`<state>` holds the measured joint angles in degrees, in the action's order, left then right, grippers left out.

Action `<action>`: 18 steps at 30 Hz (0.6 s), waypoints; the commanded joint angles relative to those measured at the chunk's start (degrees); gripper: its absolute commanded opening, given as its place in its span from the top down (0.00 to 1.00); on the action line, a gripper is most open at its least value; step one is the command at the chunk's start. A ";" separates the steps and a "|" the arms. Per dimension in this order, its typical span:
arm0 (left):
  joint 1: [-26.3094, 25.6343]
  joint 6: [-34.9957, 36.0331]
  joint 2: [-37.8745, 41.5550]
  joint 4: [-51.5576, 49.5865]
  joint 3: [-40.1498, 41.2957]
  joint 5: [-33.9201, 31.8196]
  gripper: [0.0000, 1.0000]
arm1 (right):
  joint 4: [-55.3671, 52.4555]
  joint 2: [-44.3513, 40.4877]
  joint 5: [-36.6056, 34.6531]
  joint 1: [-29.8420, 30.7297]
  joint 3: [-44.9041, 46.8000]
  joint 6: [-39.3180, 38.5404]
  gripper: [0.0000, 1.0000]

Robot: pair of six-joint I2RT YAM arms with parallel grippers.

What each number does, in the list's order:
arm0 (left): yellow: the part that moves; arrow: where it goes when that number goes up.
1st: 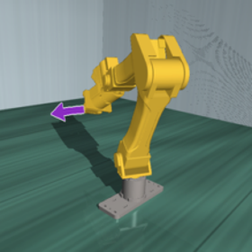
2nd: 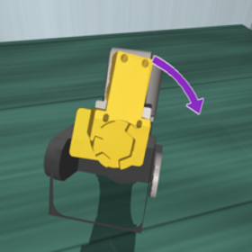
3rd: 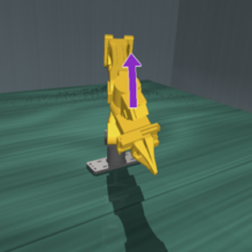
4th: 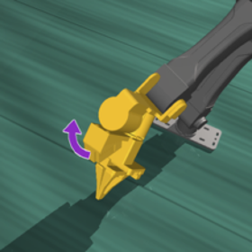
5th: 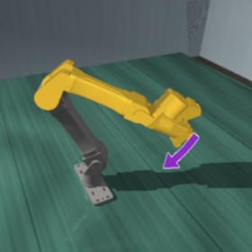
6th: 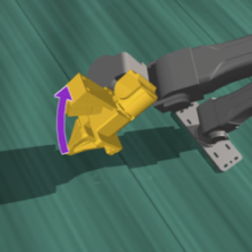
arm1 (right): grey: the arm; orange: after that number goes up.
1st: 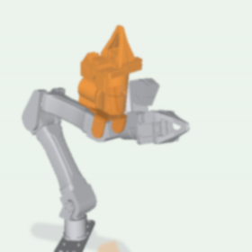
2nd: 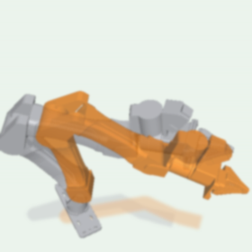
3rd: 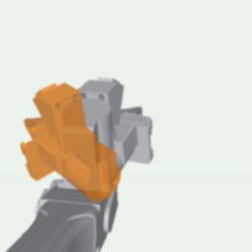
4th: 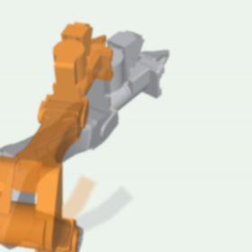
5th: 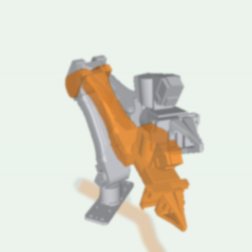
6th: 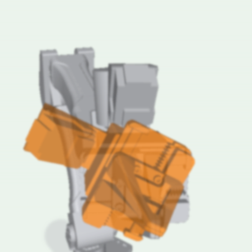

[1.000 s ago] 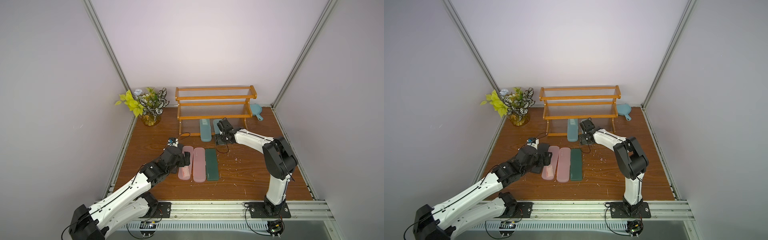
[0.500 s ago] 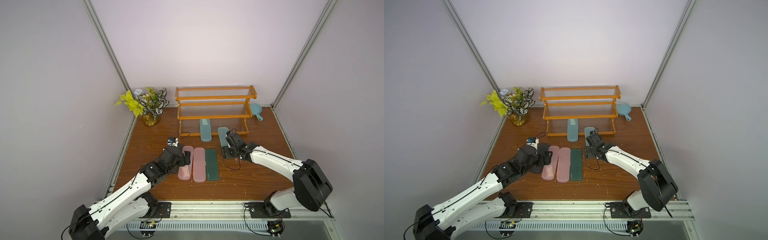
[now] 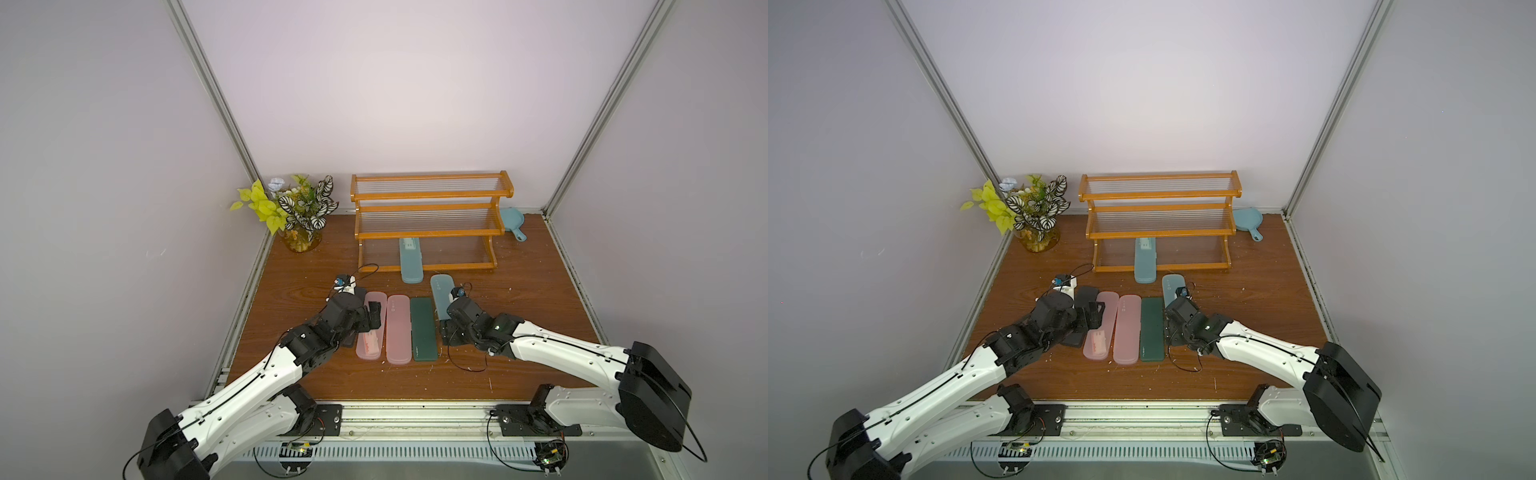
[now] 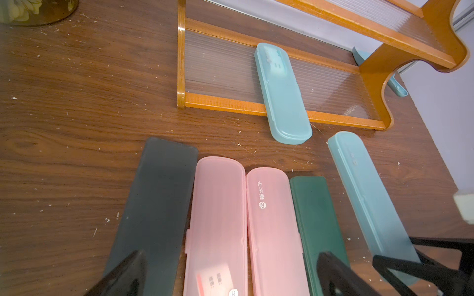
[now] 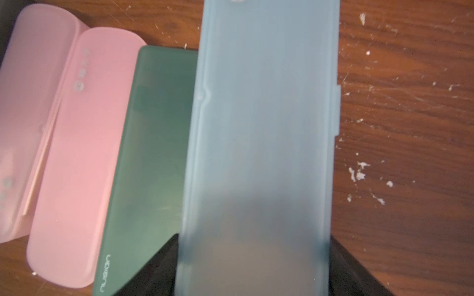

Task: Remove the pencil cases from the shelf
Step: Place the pencil case at the center of the board.

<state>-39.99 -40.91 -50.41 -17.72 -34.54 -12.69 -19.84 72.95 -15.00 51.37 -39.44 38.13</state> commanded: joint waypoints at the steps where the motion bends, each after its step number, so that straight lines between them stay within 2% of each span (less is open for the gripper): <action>1: 0.80 -0.70 0.65 0.32 0.36 -0.63 0.03 | 0.67 -2.01 -2.52 1.42 0.62 4.19 0.25; 18: 0.82 -1.63 1.77 -1.35 0.71 -0.23 0.03 | 2.16 -1.84 -2.92 6.81 5.82 10.50 0.25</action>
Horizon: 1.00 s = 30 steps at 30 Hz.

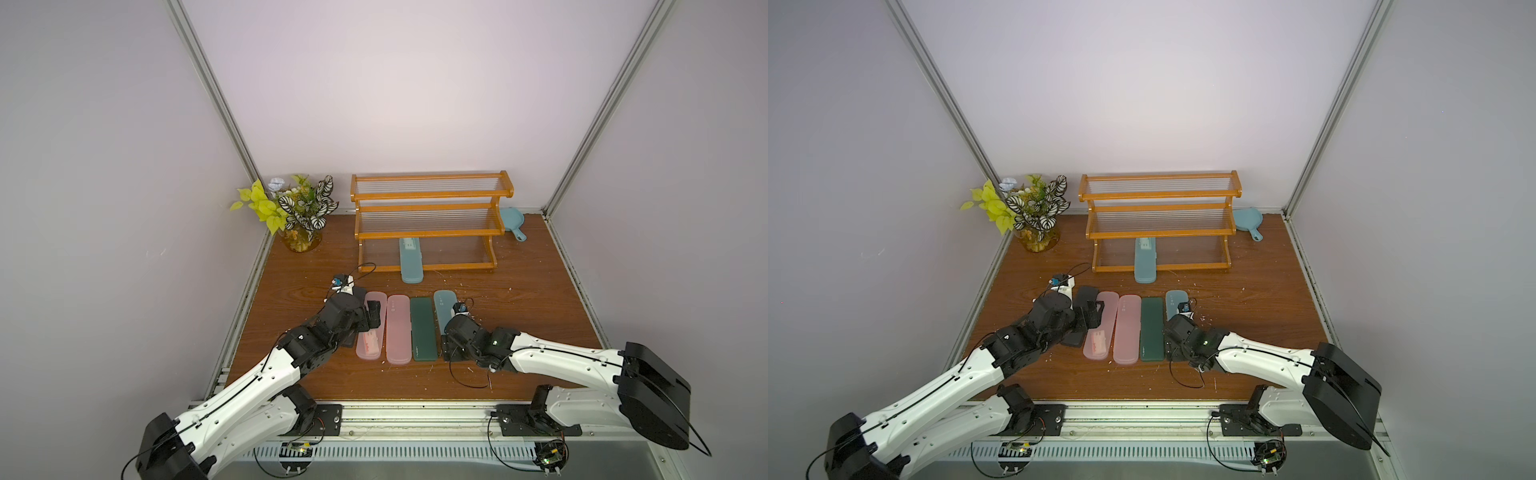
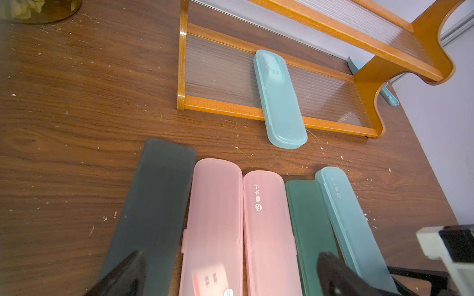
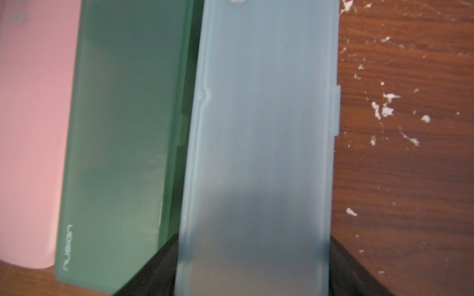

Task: Remove the pencil cases from the shelf
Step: Place the pencil case at the center of the board.

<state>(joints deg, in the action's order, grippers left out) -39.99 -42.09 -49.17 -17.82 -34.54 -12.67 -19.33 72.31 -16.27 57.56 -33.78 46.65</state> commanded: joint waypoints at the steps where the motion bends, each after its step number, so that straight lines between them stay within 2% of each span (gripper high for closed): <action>1: 0.83 -0.45 0.56 -1.24 0.71 -0.25 0.03 | 1.78 -1.08 -1.57 0.92 0.29 2.19 0.25; 10: 0.79 -0.63 0.82 -1.89 0.40 -0.17 0.03 | 3.51 -0.33 -1.49 2.29 1.74 3.69 0.24; 30: 0.79 -1.15 0.90 -1.86 0.36 -0.34 0.03 | 2.41 -1.42 -1.63 2.42 1.04 3.93 0.11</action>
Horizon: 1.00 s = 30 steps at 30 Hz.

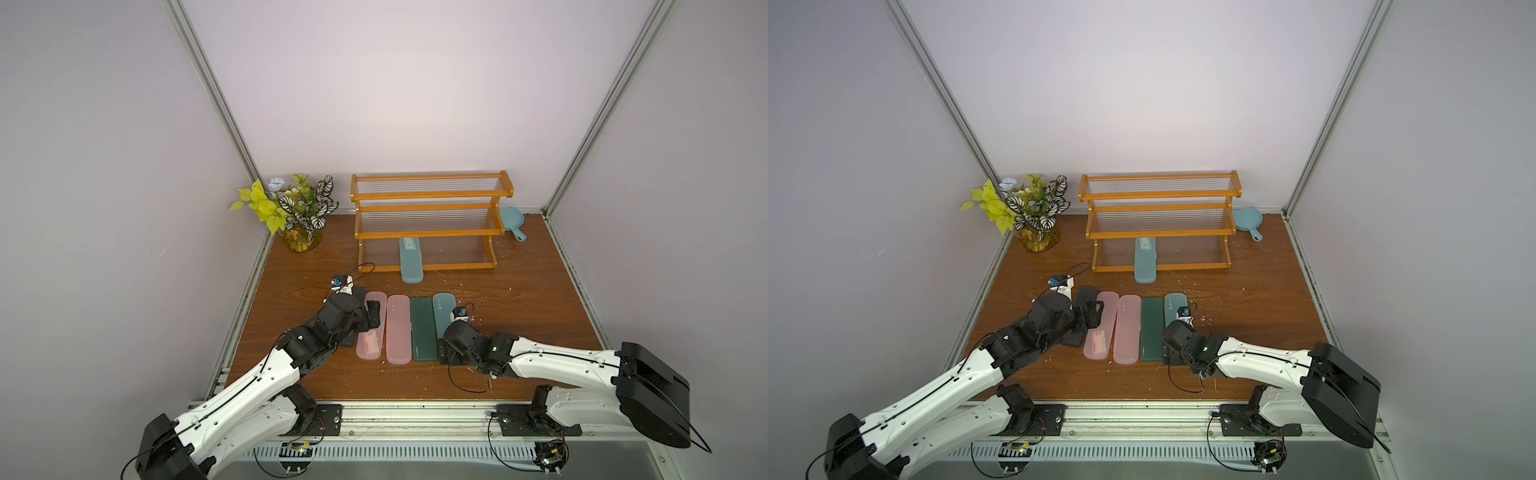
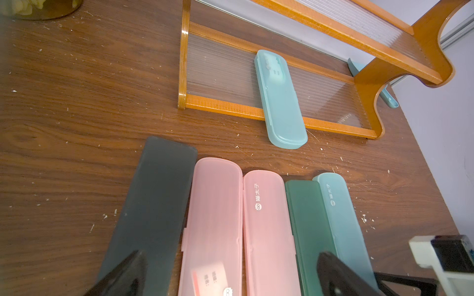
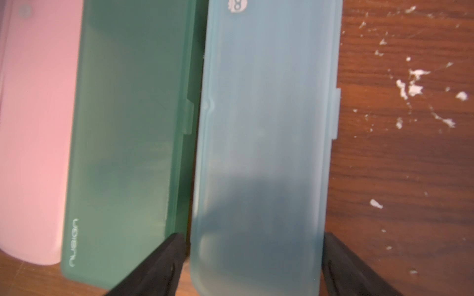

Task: Remove the pencil cases from the shelf
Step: Place the pencil case at the center of the board, then pick up the pencil case from the shelf.

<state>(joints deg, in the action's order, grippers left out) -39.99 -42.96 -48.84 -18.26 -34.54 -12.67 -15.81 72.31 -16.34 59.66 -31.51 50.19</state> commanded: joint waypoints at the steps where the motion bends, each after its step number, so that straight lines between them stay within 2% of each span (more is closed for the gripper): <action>1: 0.83 -0.28 0.66 -1.38 0.37 -0.34 0.03 | -1.38 -1.63 -1.66 0.29 -1.36 0.43 0.11; 10: 0.83 0.15 1.41 -2.50 0.42 -1.10 0.03 | -5.38 -6.10 -4.66 -0.05 -3.51 0.47 0.09; 16: 0.80 2.20 3.25 -5.86 0.27 -2.17 0.03 | -5.30 -6.51 -3.58 -2.95 -8.03 -4.62 0.06; 24: 0.81 5.65 6.53 -9.68 0.00 -4.08 0.03 | -2.27 -1.28 2.98 -10.79 -15.39 -9.49 0.05; 30: 0.80 7.26 8.87 -9.90 0.27 -5.59 0.03 | -2.83 7.74 5.27 -13.52 -23.64 -12.55 0.05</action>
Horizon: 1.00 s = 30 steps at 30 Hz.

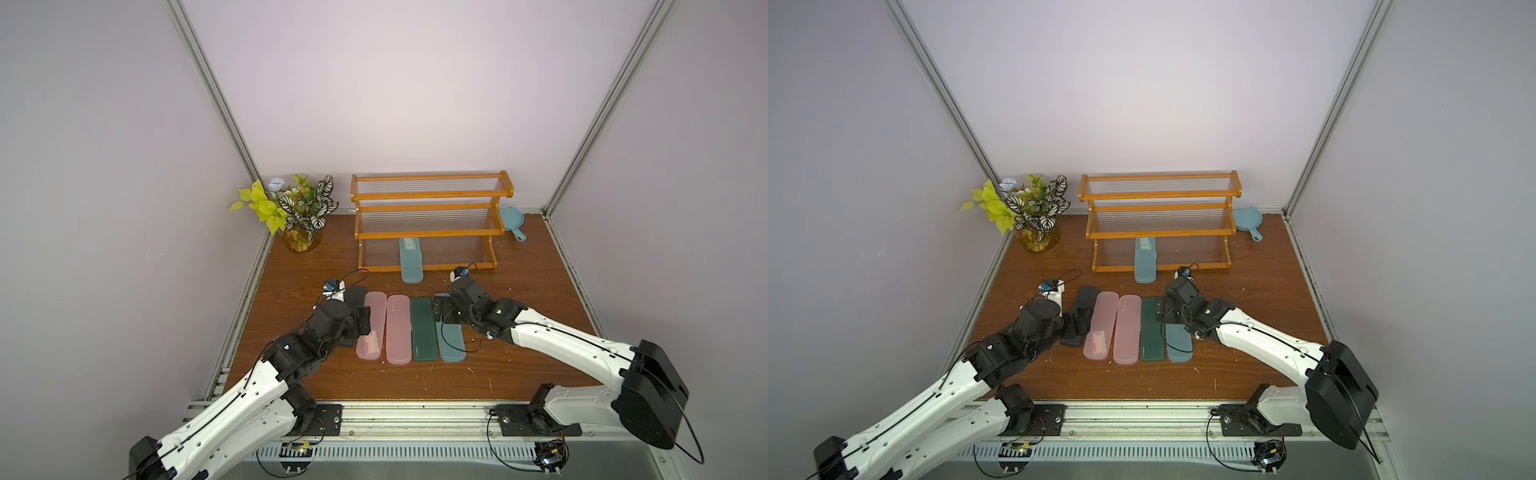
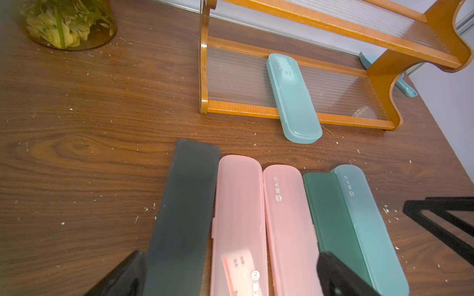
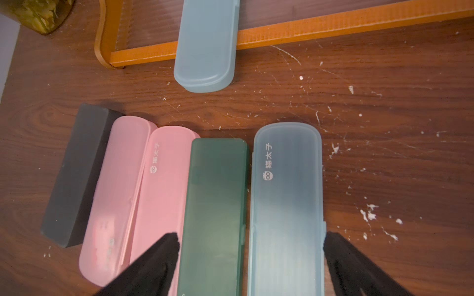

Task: Remove the pencil cases from the shelf
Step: Pick up the pencil case from the shelf.

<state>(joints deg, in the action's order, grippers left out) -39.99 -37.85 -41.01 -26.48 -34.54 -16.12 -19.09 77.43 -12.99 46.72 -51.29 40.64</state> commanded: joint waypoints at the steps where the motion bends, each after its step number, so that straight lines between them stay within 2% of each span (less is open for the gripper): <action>1: 0.79 2.53 1.48 -1.72 0.27 -2.48 0.03 | 0.46 4.28 2.01 -0.81 -5.29 -3.49 0.04; 18: 0.79 3.92 2.85 -1.77 0.38 -2.79 0.03 | -3.72 29.35 0.78 -2.16 -30.31 -7.81 0.03; 30: 0.85 4.07 2.33 -1.76 0.39 -2.43 0.03 | -7.40 39.26 -3.41 -2.68 -40.97 -9.44 0.04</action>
<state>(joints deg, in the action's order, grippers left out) -39.88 -34.85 -38.70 -27.27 -34.54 -18.24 -24.12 116.71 -13.85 44.49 -89.84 32.18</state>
